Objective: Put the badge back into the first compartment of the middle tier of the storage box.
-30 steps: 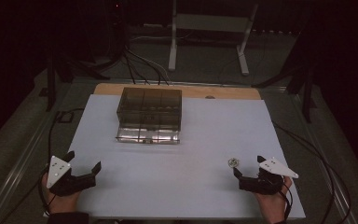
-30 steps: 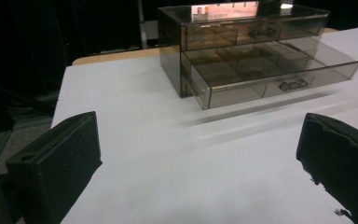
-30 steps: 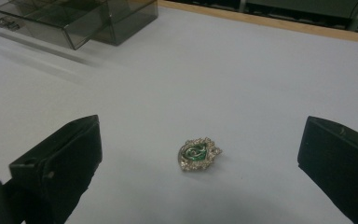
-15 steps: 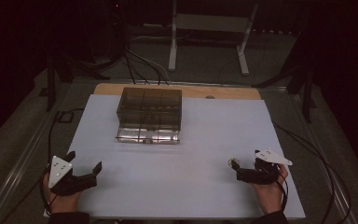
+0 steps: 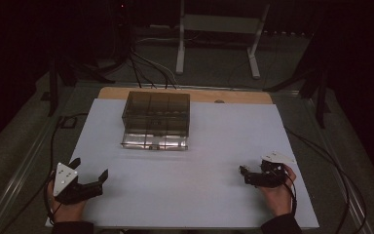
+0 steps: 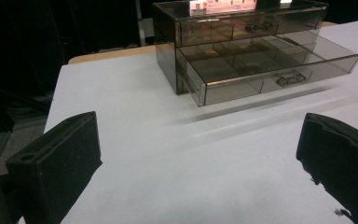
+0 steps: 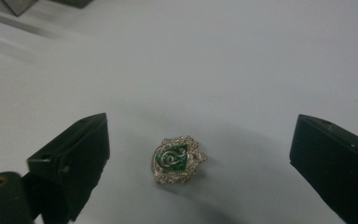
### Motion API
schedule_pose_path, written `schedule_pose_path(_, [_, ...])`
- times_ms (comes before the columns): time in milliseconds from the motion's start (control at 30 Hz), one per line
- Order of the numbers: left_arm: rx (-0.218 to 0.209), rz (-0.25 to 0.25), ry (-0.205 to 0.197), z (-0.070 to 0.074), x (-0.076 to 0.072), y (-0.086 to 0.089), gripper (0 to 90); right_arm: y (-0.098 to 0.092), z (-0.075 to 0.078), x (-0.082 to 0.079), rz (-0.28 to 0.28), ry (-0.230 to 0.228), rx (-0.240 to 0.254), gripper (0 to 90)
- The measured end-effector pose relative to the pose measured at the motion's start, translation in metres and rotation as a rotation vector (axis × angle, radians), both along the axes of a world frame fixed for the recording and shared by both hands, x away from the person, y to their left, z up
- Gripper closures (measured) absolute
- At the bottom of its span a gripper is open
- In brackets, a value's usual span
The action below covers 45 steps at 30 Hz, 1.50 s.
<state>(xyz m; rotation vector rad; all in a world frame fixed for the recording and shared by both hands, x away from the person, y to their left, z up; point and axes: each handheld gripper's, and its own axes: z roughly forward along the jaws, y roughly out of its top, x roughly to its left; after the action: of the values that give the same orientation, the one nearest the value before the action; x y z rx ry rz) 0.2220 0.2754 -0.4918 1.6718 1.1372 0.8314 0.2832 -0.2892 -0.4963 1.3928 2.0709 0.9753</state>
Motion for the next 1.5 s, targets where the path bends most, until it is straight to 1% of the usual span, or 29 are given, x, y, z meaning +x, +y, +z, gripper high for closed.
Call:
schedule_pose_path(67, [0.001, -0.002, 0.001, 0.000, 0.000, 0.000, 0.5, 0.000, -0.002, 0.002, -0.005, 0.014, -0.001, 12.6])
schedule_pose_path(133, [0.000, -0.002, 0.000, 0.000, 0.000, -0.001, 0.5, 0.001, -0.004, 0.004, 0.006, 0.032, 0.008, 18.5])
schedule_pose_path(267, [0.000, -0.005, 0.000, 0.000, 0.000, -0.001, 0.5, 0.003, -0.008, 0.007, 0.015, 0.068, 0.003, 36.0])
schedule_pose_path(300, [0.000, -0.005, 0.000, 0.000, 0.000, -0.001, 0.5, 0.003, -0.008, 0.007, 0.015, 0.068, 0.003, 36.0])
schedule_pose_path(333, [0.002, -0.006, 0.000, 0.000, 0.000, -0.001, 0.5, 0.003, -0.009, 0.008, 0.015, 0.084, 0.004, 40.5])
schedule_pose_path(400, [0.002, -0.006, 0.000, 0.000, 0.000, -0.001, 0.5, 0.003, -0.011, 0.009, 0.016, 0.093, 0.004, 40.5])
schedule_pose_path(433, [0.002, -0.006, 0.000, 0.000, 0.000, -0.001, 0.5, 0.003, -0.011, 0.009, 0.016, 0.093, 0.004, 43.2])
schedule_pose_path(467, [0.002, -0.005, 0.000, 0.000, 0.000, -0.001, 0.5, 0.003, -0.011, 0.009, 0.016, 0.093, 0.004, 43.2])
schedule_pose_path(500, [0.001, -0.005, 0.000, 0.000, 0.000, -0.001, 0.5, 0.003, -0.014, 0.010, 0.021, 0.130, 0.026, 48.8])
schedule_pose_path(600, [0.001, -0.006, 0.000, 0.000, 0.000, -0.002, 0.5, 0.003, -0.016, 0.010, 0.021, 0.141, 0.024, 51.2])
schedule_pose_path(700, [0.002, -0.007, 0.001, 0.000, 0.000, -0.002, 0.5, 0.003, -0.020, 0.011, 0.019, 0.173, 0.026, 54.4])
schedule_pose_path(800, [0.006, -0.009, 0.003, 0.000, 0.000, -0.002, 0.5, 0.003, -0.020, 0.010, 0.027, 0.168, 0.026, 61.4])
schedule_pose_path(967, [-0.001, -0.007, 0.001, 0.000, 0.000, -0.002, 0.5, 0.004, -0.015, 0.004, 0.033, 0.134, 0.027, 70.8])
schedule_pose_path(1133, [0.000, -0.007, 0.002, 0.000, 0.000, -0.002, 0.5, 0.007, -0.011, -0.002, 0.054, 0.114, 0.035, 79.4])
schedule_pose_path(1233, [0.004, -0.009, 0.004, 0.000, 0.001, -0.002, 0.5, 0.010, -0.008, -0.004, 0.079, 0.119, 0.041, 83.3])
schedule_pose_path(1300, [0.002, -0.008, 0.004, 0.000, 0.000, -0.003, 0.6, 0.014, -0.008, -0.006, 0.085, 0.125, 0.023, 84.2])
schedule_pose_path(1367, [0.003, -0.007, 0.004, 0.000, 0.000, -0.002, 0.5, 0.015, -0.008, -0.006, 0.096, 0.134, 0.030, 86.4])
schedule_pose_path(1500, [0.005, -0.006, 0.005, 0.000, 0.000, -0.002, 0.5, 0.019, -0.006, -0.006, 0.103, 0.143, -0.001, 86.8])
